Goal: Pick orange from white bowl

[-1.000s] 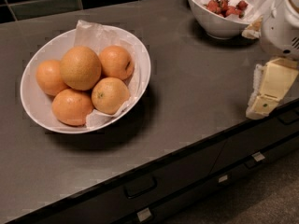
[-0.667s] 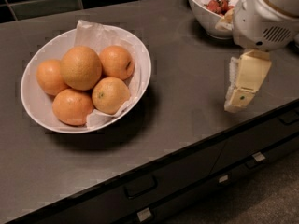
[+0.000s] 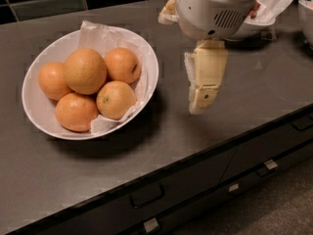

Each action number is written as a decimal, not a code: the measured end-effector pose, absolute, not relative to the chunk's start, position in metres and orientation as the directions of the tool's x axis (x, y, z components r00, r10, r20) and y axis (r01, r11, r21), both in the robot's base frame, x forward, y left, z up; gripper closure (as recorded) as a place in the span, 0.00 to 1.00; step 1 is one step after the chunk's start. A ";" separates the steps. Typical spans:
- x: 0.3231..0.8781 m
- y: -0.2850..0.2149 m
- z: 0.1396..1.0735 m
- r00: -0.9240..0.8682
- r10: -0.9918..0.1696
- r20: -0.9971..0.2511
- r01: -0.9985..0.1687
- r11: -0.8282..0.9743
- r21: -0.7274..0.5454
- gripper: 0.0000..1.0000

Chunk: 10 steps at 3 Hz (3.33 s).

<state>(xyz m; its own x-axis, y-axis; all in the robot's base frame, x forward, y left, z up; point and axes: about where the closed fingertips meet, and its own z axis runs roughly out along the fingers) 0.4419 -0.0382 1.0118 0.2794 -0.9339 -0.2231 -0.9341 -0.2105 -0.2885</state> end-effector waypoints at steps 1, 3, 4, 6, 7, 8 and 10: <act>0.442 -0.038 1.012 0.280 -0.934 -0.223 -0.934 -0.211 -0.289 0.00; 0.453 0.024 1.024 0.394 -0.891 -0.226 -0.892 -0.312 -0.327 0.00; 0.459 0.065 1.022 0.456 -0.856 -0.243 -0.868 -0.367 -0.334 0.00; 0.465 0.098 1.000 0.490 -0.827 -0.275 -0.861 -0.410 -0.301 0.00; 0.469 0.105 0.998 0.490 -0.823 -0.288 -0.862 -0.409 -0.300 0.00; 0.480 0.127 0.986 0.497 -0.817 -0.293 -0.864 -0.433 -0.257 0.00; 0.494 0.152 0.973 0.490 -0.815 -0.308 -0.871 -0.442 -0.217 0.00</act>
Offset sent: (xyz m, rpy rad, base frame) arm 0.0107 0.0395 -0.0042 -0.0004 0.0077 0.0908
